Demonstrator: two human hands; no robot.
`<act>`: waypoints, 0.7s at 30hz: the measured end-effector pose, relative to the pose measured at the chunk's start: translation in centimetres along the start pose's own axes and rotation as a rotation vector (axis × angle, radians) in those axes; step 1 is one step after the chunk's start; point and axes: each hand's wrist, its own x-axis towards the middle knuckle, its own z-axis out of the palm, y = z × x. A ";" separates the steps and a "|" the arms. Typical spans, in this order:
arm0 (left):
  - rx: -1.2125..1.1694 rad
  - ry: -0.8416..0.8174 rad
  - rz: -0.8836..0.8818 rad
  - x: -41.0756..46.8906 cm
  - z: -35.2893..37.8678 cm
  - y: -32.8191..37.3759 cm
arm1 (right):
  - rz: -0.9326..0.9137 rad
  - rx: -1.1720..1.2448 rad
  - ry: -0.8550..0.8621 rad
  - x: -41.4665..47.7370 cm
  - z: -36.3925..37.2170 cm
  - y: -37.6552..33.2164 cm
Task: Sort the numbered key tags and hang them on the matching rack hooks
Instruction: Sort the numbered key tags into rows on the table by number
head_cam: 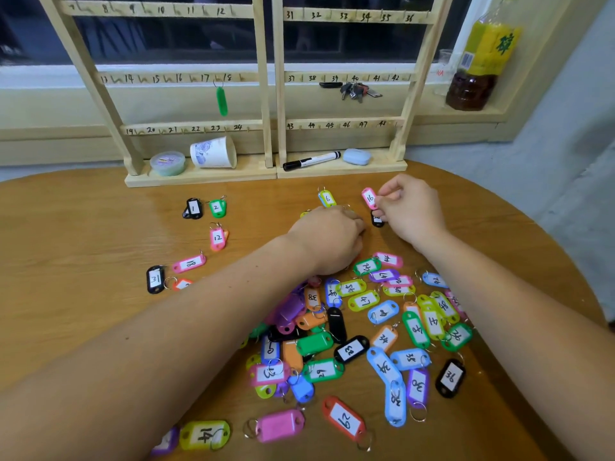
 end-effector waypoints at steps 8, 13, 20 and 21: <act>-0.073 -0.021 -0.027 0.7 -0.4 0.4 | -0.012 -0.001 -0.022 0.3 -0.8 0.4; -0.225 0.026 -0.054 -0.6 -1.7 0.1 | -0.049 0.005 0.009 0.1 -1.0 0.2; -0.452 0.218 -0.307 -5.8 -4.5 -4.1 | -0.044 -0.021 -0.025 -0.5 0.0 -1.4; -0.457 0.225 -0.337 -6.8 -4.6 -4.8 | -0.046 -0.015 -0.038 -0.7 0.3 -1.7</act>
